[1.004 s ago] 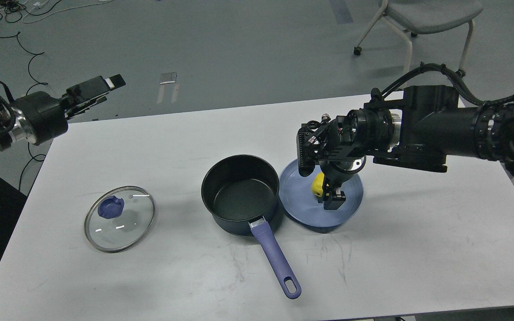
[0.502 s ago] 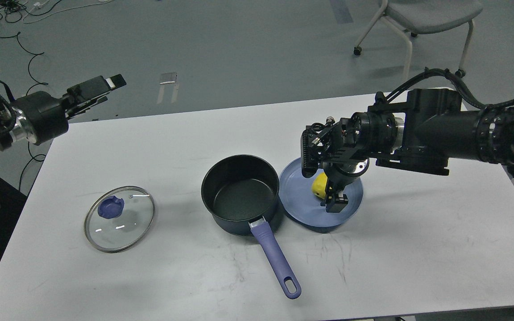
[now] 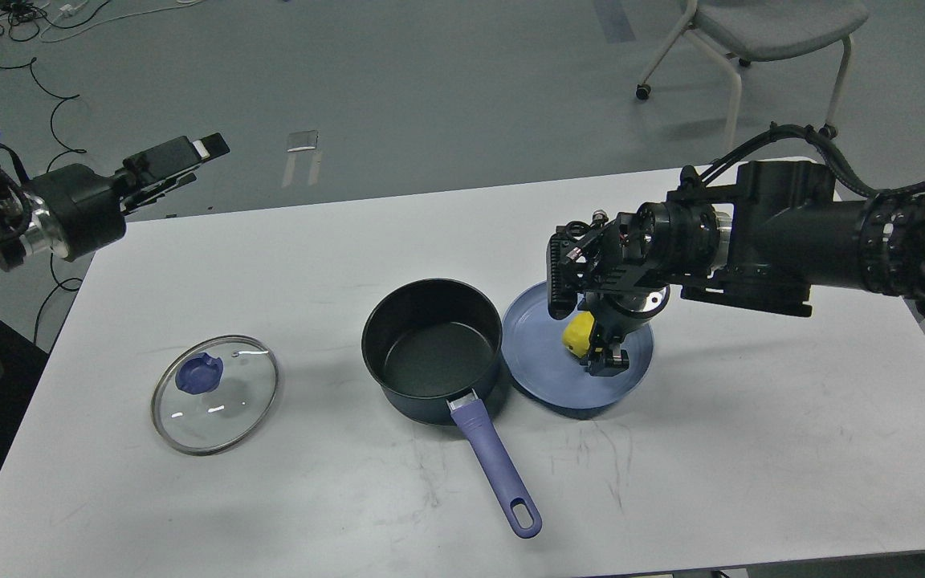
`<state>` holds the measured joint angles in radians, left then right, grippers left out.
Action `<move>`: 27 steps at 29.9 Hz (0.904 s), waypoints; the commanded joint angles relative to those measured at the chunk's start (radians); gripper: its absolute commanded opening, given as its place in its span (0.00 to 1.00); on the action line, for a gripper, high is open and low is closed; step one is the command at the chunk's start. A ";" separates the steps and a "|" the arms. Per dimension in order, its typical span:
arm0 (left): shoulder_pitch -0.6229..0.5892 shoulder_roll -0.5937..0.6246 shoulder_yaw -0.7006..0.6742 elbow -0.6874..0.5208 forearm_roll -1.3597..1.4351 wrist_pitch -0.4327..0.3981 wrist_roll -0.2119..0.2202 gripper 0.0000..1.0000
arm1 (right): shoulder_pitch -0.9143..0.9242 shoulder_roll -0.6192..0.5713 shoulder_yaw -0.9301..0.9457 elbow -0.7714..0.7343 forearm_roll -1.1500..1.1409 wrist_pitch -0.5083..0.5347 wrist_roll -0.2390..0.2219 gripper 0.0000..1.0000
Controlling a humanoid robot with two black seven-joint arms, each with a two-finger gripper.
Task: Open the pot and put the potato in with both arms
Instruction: 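Close the right gripper around the yellow potato, then lift the potato and carry it over the open pot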
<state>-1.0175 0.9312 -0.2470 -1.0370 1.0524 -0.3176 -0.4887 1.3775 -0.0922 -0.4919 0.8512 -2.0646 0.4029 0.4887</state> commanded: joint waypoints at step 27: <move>-0.029 -0.008 -0.001 -0.002 0.000 -0.003 0.000 0.98 | 0.279 -0.025 0.013 0.080 0.377 0.010 0.000 0.24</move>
<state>-1.0412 0.9226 -0.2487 -1.0375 1.0522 -0.3191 -0.4887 1.6323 -0.1511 -0.4783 0.9328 -1.7393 0.4122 0.4887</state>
